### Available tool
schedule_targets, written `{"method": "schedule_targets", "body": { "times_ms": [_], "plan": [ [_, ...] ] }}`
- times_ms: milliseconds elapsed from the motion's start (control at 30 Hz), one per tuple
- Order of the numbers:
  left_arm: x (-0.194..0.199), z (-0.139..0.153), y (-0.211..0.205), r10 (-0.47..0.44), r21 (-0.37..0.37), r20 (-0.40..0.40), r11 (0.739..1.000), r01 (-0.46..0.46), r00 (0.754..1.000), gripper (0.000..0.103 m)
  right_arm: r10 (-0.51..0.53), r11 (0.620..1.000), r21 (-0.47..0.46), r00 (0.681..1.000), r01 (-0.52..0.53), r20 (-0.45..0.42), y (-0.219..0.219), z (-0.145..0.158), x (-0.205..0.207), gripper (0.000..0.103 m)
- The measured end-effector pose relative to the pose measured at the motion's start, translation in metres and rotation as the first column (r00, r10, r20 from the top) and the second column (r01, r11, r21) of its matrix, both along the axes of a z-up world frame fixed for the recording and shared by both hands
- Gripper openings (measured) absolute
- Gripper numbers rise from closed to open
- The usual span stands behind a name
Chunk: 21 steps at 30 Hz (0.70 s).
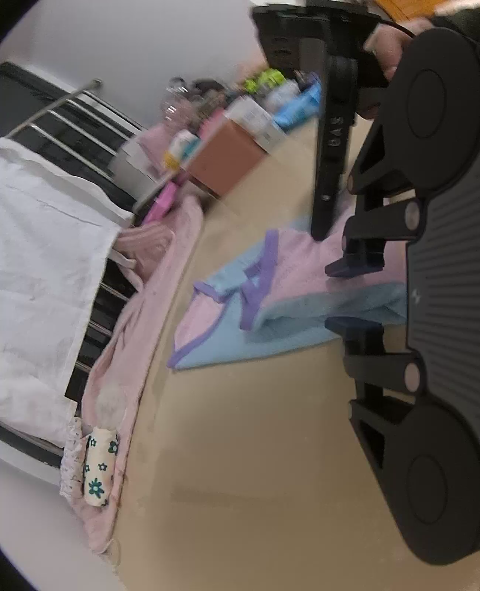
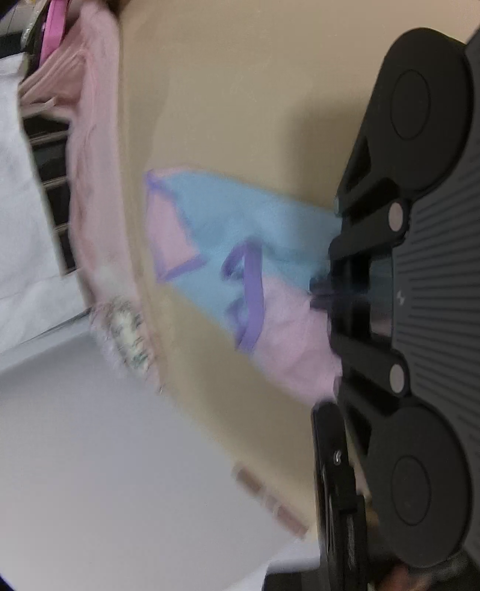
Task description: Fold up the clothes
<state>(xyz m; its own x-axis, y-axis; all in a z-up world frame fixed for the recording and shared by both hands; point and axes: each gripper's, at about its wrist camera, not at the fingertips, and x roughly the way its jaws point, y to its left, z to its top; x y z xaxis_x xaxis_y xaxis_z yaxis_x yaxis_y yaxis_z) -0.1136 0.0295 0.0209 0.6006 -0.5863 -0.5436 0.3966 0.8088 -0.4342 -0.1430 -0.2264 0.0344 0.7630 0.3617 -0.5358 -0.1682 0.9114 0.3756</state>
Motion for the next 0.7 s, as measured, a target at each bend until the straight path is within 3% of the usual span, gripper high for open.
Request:
{"method": "schedule_targets", "body": {
  "times_ms": [233, 333, 433, 500, 567, 700],
  "plan": [
    [0.001, -0.002, 0.000, -0.014, -0.005, 0.007, 1.000, 0.014, 1.000, 0.022, -0.055, 0.997, -0.048, 0.998, 0.055, -0.001, 0.002, -0.006, 0.001, 0.007],
    [0.007, 0.004, -0.008, -0.006, 0.017, 0.013, 1.000, 0.006, 1.000, 0.022, -0.057, 0.997, -0.048, 0.998, 0.058, 0.022, 0.004, -0.004, 0.004, 0.026],
    [0.016, 0.010, -0.022, -0.003, 0.039, 0.035, 0.999, 0.001, 0.999, 0.020, -0.061, 0.996, -0.071, 0.998, 0.062, 0.015, 0.011, -0.005, 0.022, 0.026],
    [0.022, 0.011, -0.032, -0.011, 0.062, 0.046, 0.998, 0.008, 0.999, 0.014, -0.071, 0.992, -0.105, 0.997, 0.070, -0.008, 0.016, -0.010, 0.036, 0.013],
    [0.029, 0.006, -0.039, -0.001, 0.099, 0.029, 0.995, -0.001, 1.000, 0.013, -0.137, 0.986, -0.102, 0.990, 0.133, -0.040, 0.010, -0.016, 0.040, 0.011],
    [0.027, 0.007, -0.024, 0.017, 0.021, 0.033, 1.000, -0.017, 0.999, 0.016, -0.161, 0.982, -0.092, 0.987, 0.162, 0.015, -0.002, -0.006, 0.015, 0.014]
  ]
}}
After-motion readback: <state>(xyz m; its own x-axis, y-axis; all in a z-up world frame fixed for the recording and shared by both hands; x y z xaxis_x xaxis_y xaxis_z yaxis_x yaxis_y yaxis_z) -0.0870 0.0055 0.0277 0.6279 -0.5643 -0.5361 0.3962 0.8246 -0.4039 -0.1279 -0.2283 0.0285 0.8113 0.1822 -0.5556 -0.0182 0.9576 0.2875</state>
